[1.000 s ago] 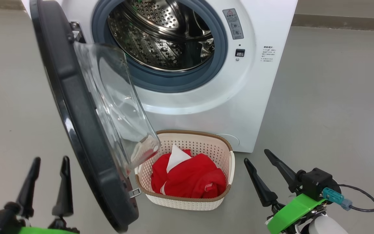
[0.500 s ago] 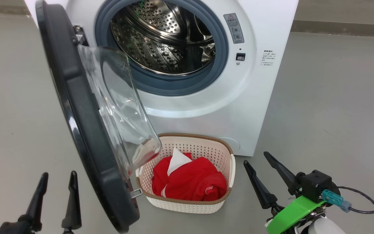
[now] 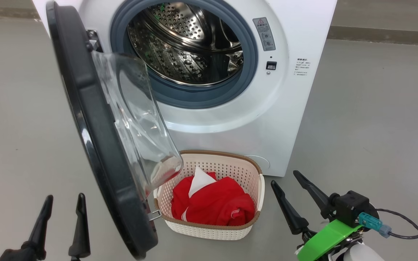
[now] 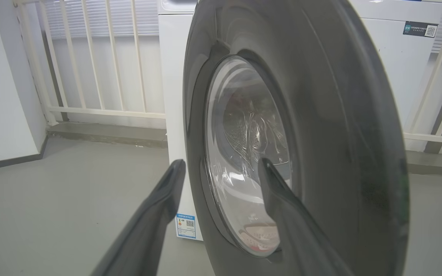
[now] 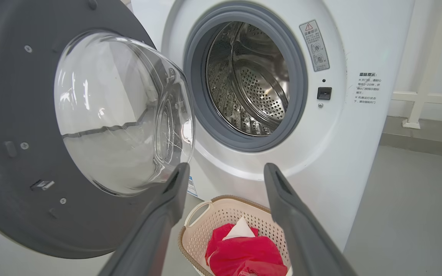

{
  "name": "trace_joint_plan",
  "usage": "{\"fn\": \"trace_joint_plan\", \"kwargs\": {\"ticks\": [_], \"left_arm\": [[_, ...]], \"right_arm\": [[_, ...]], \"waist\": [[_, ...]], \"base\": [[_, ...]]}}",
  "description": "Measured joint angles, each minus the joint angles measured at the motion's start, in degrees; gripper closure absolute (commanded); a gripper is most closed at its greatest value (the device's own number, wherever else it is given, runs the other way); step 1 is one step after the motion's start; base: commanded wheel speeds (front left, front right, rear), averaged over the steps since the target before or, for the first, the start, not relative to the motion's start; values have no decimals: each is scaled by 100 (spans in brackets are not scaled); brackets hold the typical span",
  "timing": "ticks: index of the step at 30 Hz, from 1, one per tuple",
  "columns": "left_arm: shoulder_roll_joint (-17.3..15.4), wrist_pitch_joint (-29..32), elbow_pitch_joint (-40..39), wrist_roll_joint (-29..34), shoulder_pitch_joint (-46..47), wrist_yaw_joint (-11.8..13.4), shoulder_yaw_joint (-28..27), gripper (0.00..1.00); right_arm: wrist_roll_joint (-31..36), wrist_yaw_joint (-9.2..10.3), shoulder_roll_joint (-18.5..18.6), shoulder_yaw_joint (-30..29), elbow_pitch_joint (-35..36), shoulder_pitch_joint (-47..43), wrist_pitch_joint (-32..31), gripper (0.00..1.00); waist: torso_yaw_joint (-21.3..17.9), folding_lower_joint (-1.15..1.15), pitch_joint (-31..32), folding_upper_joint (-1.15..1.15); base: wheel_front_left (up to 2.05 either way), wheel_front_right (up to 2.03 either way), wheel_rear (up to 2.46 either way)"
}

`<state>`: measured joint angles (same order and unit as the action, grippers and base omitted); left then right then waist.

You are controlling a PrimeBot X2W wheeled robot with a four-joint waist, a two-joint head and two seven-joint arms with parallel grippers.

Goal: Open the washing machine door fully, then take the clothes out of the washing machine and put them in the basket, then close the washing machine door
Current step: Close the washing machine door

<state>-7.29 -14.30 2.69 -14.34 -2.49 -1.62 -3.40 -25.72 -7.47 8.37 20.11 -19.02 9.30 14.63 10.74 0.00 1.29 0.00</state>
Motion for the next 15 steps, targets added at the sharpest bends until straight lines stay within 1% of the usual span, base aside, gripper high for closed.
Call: {"fn": "trace_joint_plan", "kwargs": {"ticks": [4, 9, 13, 14, 15], "left_arm": [[89, 0, 55, 34, 0, -60, -55, 0], [102, 0, 96, 81, 1, -105, -118, 0], [122, 0, 109, 203, 3, -198, -153, 0], [130, 0, 109, 232, 4, -200, -155, 33], [136, 0, 112, 235, 4, -202, -156, 74]], "right_arm": [[0, 0, 1, 10, -1, -3, 0, 0], [-1, 0, 1, 9, -2, -4, 0, 0], [-1, 0, -2, 10, -3, -5, 0, 0], [-1, 0, -3, 10, -4, -5, 0, 0], [-1, 0, -4, 10, -4, -5, 0, 0]], "waist": [[8, 0, 4, 0], [8, 0, 7, 0], [1, 0, 11, 0], [-3, 0, 10, 0], [-7, 0, 7, 0]], "base": [[0, 0, 0], [0, 0, 0], [0, 0, 0], [0, 0, 0], [0, 0, 0]]}}
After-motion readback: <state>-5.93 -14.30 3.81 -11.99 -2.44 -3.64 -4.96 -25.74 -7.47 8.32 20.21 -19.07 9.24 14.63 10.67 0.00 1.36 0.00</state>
